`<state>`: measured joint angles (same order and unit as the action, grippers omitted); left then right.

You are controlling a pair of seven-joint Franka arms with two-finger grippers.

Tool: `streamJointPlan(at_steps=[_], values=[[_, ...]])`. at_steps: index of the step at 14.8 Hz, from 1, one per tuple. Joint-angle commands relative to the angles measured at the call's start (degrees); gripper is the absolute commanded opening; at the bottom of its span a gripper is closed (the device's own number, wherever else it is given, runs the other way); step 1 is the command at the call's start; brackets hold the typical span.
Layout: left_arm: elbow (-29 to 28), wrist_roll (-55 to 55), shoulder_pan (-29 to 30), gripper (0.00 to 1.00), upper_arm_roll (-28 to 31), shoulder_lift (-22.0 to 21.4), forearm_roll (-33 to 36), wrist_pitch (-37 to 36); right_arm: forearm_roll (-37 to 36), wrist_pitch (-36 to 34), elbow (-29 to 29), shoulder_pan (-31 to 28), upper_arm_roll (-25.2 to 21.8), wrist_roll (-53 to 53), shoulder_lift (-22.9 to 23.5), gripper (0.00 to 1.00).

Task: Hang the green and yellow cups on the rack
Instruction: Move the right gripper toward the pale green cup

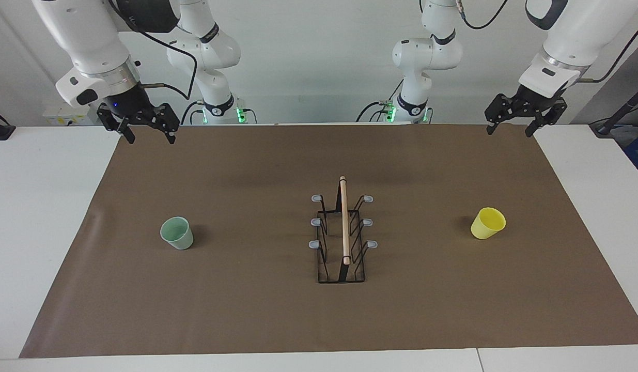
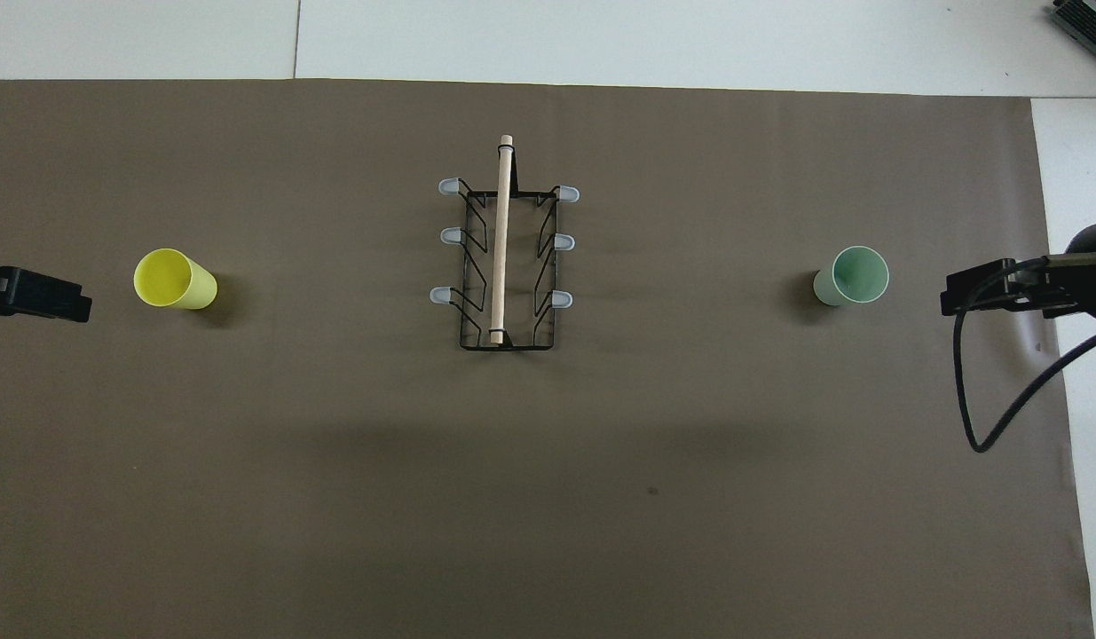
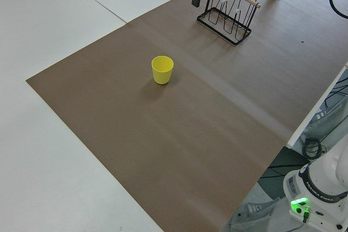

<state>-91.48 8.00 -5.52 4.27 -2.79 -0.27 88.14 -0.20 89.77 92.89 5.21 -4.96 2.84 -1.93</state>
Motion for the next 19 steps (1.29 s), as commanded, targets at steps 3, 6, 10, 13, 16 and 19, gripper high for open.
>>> streamJointPlan(at_steps=[3,6,10,13,16,19], values=[[-2.0,0.5,0.0,1.0,-0.2,-1.8,1.1,-0.6,-0.2,-0.8,-0.1,-0.6,0.2,-0.8,-0.1,1.0],[-2.0,-0.2,-0.3,1.0,-0.4,-1.8,1.1,-1.1,-0.1,0.0,1.0,-0.6,0.3,-0.7,-0.4,1.0],[-1.6,-0.4,-0.1,1.0,-0.1,-2.0,1.1,-3.2,-0.2,5.0,5.7,-0.1,0.3,-1.5,-1.2,1.0],[-1.2,-0.6,0.3,1.0,0.0,-1.3,1.0,-0.7,-4.4,4.4,5.5,0.1,0.5,-5.1,1.8,1.0],[3.2,-0.6,0.5,1.0,0.0,2.9,0.7,-0.4,-7.2,5.1,5.6,0.9,0.5,-14.3,7.4,1.0],[9.4,-0.7,1.3,1.0,1.7,8.3,0.4,-0.5,-15.5,7.5,5.6,5.2,0.7,-21.0,12.8,1.0]])
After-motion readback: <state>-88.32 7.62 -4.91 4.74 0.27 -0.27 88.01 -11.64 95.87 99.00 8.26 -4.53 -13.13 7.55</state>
